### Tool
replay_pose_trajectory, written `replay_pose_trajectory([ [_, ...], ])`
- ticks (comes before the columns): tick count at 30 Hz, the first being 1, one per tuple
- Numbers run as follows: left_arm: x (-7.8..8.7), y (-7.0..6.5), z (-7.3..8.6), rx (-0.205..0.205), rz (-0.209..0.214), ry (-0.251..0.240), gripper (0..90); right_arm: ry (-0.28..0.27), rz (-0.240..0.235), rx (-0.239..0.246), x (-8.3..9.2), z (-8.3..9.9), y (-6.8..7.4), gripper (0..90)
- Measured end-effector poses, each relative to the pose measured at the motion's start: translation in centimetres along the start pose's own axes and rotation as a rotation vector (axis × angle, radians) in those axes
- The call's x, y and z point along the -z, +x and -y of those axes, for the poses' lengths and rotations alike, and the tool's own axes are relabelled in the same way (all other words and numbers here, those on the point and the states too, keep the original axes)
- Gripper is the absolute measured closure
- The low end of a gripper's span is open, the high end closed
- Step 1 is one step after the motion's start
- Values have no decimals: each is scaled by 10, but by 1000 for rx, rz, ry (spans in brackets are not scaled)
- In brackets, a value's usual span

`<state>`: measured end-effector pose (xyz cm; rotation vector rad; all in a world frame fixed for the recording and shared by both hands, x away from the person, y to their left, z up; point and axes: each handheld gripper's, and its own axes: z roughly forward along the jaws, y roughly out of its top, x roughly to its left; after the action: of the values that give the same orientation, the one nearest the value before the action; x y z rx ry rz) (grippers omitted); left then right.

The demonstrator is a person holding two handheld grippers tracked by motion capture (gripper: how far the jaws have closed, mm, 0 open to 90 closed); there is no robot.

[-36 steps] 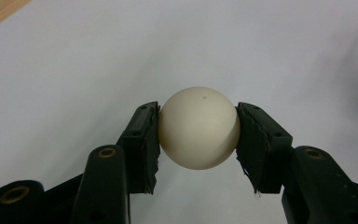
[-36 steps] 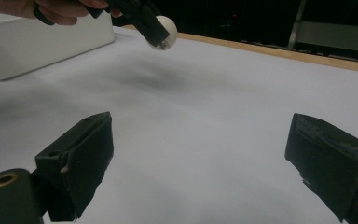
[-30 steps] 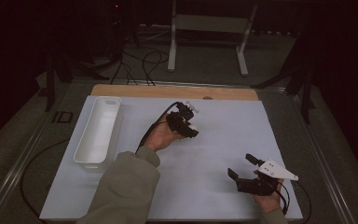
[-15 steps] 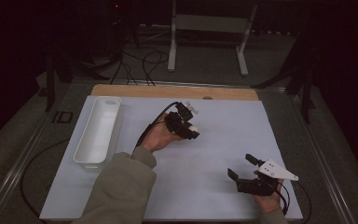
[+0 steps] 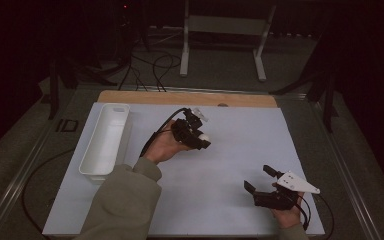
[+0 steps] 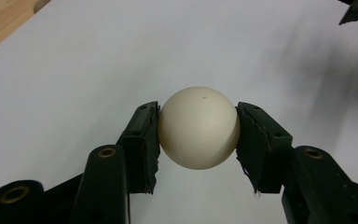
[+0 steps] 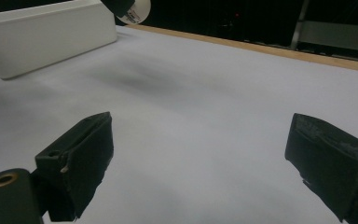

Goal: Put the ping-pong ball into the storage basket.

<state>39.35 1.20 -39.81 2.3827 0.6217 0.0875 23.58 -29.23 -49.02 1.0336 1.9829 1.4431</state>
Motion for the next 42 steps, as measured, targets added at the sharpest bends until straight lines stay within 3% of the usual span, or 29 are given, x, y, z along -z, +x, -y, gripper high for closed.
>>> replay_pose_trajectory([
  [14, 16, -3, 7, -6, 4, -12, 516, 0, 0, 1, 0, 0, 0, 72],
  [42, 53, 15, 35, 55, -85, -11, 516, 7, -4, 10, -4, -1, 0, 72],
])
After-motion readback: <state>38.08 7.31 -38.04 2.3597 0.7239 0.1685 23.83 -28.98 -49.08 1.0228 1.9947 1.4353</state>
